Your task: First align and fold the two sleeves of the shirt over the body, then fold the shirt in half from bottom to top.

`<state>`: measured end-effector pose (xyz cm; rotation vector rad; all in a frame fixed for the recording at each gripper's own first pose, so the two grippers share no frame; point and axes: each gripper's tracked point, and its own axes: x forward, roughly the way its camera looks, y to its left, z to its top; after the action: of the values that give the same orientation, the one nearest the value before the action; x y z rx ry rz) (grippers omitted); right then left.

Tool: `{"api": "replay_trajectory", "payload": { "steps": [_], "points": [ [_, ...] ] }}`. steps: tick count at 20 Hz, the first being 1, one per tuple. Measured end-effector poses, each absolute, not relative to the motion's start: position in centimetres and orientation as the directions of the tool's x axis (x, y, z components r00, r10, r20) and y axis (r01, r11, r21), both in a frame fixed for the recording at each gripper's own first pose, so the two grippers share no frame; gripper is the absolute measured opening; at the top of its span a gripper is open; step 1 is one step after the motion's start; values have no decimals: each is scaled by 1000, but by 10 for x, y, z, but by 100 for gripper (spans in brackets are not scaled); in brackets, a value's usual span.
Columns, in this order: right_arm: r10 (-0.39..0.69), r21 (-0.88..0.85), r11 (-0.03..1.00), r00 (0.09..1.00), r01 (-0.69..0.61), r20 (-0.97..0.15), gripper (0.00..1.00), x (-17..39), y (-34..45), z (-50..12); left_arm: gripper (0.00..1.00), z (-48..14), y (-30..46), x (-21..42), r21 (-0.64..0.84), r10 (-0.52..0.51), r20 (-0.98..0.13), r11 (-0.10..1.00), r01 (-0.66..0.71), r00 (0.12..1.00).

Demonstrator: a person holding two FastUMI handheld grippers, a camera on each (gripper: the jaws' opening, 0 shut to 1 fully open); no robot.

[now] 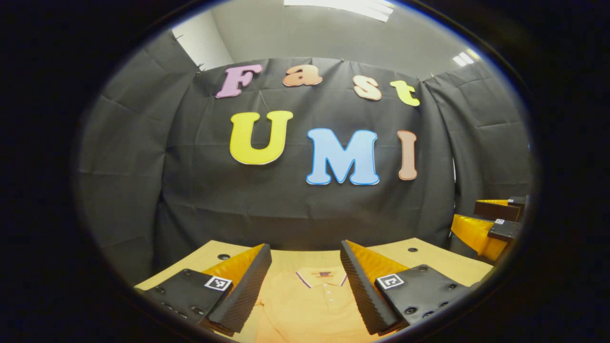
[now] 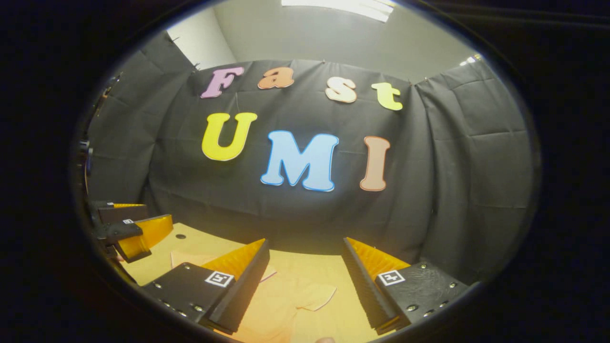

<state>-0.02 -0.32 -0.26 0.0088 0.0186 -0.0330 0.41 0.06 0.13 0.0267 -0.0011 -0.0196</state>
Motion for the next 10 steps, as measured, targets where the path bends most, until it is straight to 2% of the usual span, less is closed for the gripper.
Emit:
{"api": "replay_trajectory", "payload": {
  "steps": [10],
  "points": [
    [-47,4,999,998,47,-36,94,13,-6,-7,93,5,-1,15,47,-48,9,998,47,999]
  ]
}}
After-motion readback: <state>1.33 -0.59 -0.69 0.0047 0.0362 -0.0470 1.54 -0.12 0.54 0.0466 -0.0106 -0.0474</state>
